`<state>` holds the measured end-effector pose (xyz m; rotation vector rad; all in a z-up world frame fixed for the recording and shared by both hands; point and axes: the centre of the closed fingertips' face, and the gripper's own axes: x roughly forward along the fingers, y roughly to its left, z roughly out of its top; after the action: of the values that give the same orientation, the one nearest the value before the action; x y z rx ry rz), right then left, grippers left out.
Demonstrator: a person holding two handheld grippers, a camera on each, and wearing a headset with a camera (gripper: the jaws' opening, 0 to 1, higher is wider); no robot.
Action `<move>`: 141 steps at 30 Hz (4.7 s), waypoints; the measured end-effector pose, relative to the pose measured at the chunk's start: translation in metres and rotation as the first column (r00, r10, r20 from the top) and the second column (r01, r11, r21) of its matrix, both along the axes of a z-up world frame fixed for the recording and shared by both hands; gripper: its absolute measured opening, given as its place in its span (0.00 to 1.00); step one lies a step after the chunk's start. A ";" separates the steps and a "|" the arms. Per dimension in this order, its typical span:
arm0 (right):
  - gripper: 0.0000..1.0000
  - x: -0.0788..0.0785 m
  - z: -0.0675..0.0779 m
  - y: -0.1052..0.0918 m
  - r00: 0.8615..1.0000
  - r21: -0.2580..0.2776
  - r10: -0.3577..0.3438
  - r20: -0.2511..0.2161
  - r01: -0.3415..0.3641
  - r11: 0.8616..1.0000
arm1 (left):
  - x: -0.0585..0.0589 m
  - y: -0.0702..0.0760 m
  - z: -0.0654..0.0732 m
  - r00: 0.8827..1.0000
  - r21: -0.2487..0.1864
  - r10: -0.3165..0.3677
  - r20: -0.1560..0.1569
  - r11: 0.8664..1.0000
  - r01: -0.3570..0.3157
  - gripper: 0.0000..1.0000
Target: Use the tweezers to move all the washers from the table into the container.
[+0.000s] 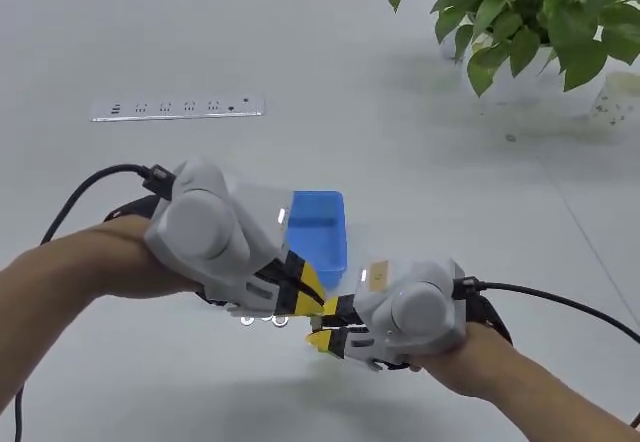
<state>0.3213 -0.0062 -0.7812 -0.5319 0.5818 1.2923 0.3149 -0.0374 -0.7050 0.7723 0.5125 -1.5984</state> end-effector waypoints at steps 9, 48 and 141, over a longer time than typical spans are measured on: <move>0.10 0.001 0.010 0.002 1.000 -0.002 0.009 0.021 -0.009 1.000 | 0.000 0.003 0.011 1.000 -0.003 0.001 0.014 1.000 -0.001 0.05; 0.10 0.067 0.049 0.036 0.992 0.002 0.061 0.106 -0.062 0.998 | 0.058 0.031 0.048 0.990 -0.045 0.098 0.104 0.995 -0.093 0.05; 0.12 0.102 0.038 0.050 0.994 0.027 0.074 0.086 -0.076 0.997 | 0.093 0.044 0.039 0.988 -0.051 0.140 0.065 0.989 -0.137 0.05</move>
<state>0.4229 0.0437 -0.7433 -0.5854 0.4744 1.3405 0.4081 0.0065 -0.6657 0.7382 0.4676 -1.4451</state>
